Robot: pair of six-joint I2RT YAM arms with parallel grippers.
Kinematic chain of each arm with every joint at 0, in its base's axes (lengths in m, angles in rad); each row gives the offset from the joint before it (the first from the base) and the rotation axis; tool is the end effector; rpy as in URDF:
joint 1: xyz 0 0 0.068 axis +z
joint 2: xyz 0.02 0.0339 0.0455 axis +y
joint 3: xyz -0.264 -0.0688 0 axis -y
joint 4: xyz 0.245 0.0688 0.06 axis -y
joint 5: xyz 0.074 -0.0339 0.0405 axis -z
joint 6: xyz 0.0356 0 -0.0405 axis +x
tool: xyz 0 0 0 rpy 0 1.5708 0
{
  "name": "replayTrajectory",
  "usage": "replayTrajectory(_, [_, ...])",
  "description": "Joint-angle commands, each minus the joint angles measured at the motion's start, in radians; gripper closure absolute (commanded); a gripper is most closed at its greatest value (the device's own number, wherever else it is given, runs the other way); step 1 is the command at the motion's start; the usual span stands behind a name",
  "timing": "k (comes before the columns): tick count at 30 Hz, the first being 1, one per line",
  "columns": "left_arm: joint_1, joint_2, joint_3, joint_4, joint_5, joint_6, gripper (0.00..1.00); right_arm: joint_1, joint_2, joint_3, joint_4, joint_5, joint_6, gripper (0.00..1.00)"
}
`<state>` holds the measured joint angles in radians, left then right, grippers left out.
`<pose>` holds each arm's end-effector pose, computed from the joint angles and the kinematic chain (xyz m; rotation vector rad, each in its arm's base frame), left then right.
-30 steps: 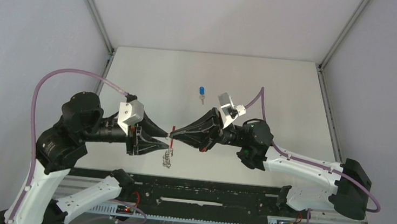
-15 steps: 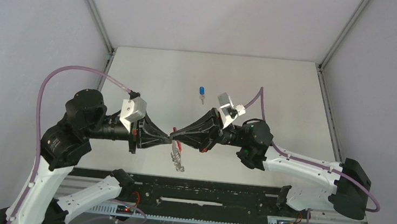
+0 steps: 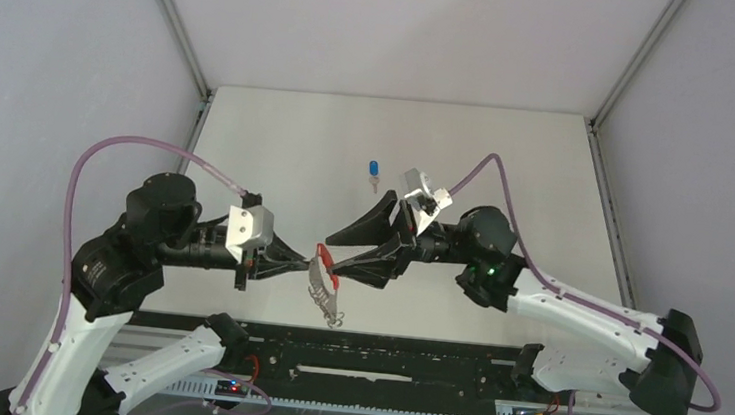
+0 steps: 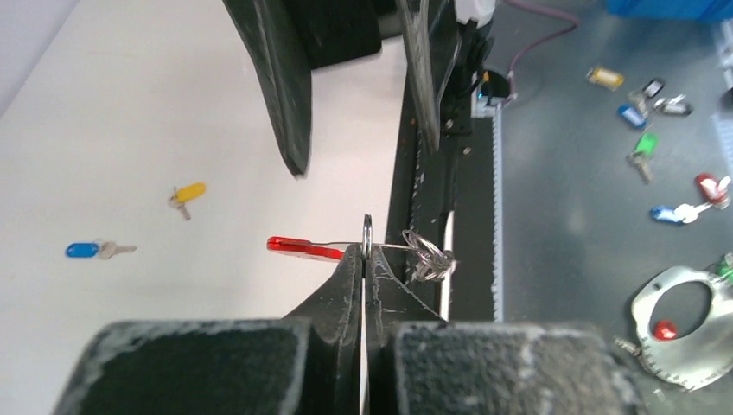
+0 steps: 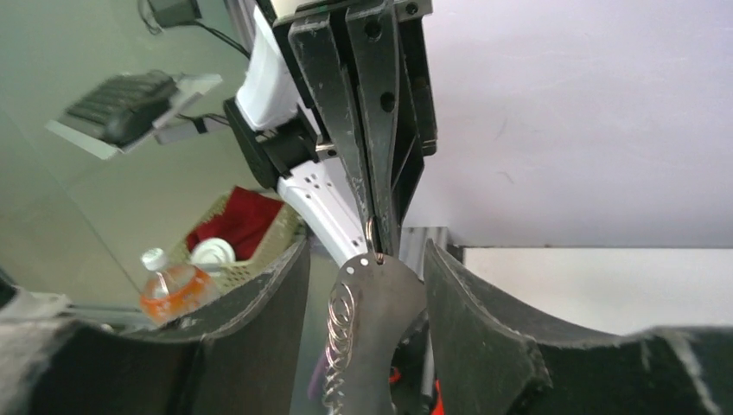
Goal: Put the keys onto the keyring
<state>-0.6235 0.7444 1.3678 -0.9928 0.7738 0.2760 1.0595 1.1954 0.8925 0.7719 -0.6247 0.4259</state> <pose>0.0524 -0.0684 0.4482 1.2893 1.4641 -0.9766 0.1123 0.2428 0.3898 -0.9819 0.9522 1.6208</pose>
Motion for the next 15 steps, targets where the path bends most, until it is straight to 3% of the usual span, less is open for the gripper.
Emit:
replayTrajectory(1, [-0.006, -0.003, 0.004, -0.081, -0.068, 0.204, 1.0, -0.024, -0.094, 0.154, -0.461, -0.08, -0.274, 0.39])
replayTrajectory(6, [-0.023, 0.012, 0.005, -0.084, -0.087, 0.255, 1.0, -0.017, -0.076, 0.297, -0.795, -0.032, -0.461, 0.39])
replayTrajectory(15, [-0.028, 0.055, 0.032, -0.046, -0.063, 0.173, 1.0, 0.04, 0.016, 0.445, -0.968, 0.003, -0.611, 0.52])
